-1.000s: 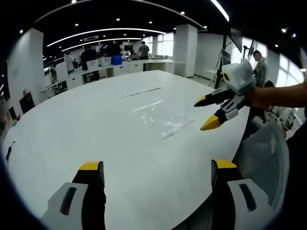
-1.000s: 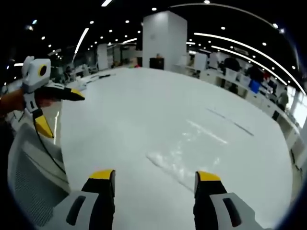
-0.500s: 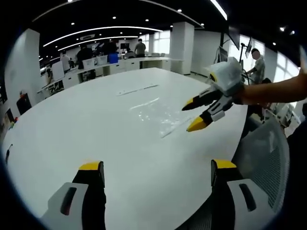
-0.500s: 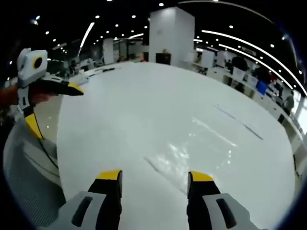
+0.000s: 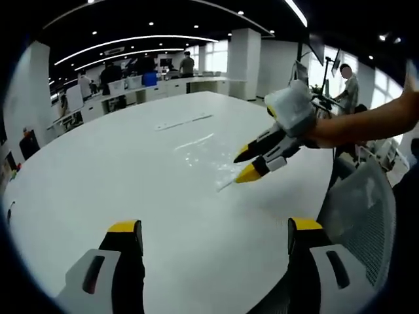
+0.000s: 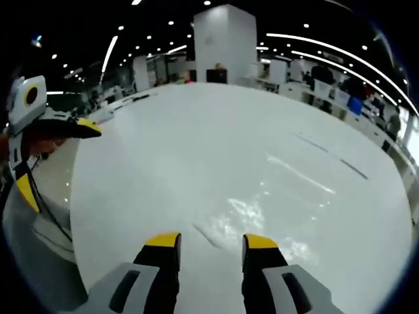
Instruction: Open the resealable bag by pulling the two sides of the seal apart until the entire bag opening is separated and visibly accessible.
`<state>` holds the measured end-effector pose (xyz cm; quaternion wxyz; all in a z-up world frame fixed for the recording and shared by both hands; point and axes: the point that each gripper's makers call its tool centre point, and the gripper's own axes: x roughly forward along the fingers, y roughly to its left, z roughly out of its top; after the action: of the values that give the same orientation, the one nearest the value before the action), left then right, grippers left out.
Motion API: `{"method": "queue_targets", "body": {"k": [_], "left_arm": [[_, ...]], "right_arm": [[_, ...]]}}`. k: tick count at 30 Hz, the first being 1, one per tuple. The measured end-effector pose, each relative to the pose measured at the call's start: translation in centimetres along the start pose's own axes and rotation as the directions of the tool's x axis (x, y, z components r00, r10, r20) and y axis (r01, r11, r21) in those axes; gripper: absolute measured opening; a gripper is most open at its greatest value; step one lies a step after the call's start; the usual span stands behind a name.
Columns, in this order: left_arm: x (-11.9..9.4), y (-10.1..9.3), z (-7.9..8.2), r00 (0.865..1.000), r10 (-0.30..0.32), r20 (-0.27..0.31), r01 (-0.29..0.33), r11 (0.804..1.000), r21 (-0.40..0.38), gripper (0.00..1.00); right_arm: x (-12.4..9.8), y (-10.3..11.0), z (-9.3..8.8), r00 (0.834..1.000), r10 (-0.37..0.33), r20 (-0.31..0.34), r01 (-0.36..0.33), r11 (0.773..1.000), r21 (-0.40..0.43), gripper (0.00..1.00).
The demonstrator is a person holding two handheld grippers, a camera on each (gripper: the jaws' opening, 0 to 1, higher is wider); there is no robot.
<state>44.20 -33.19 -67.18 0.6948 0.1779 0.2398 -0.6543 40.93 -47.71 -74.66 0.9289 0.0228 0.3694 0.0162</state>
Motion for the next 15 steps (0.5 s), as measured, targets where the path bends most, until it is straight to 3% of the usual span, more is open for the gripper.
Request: {"method": "queue_targets", "body": {"k": [15], "left_arm": [[-0.3,1.0,0.0,1.000,0.028,0.010,-0.028,1.000,-0.010,0.86]], "right_arm": [[2.3,0.3,-1.0,0.999,0.017,-0.050,-0.018,1.000,-0.019,0.18]]}}
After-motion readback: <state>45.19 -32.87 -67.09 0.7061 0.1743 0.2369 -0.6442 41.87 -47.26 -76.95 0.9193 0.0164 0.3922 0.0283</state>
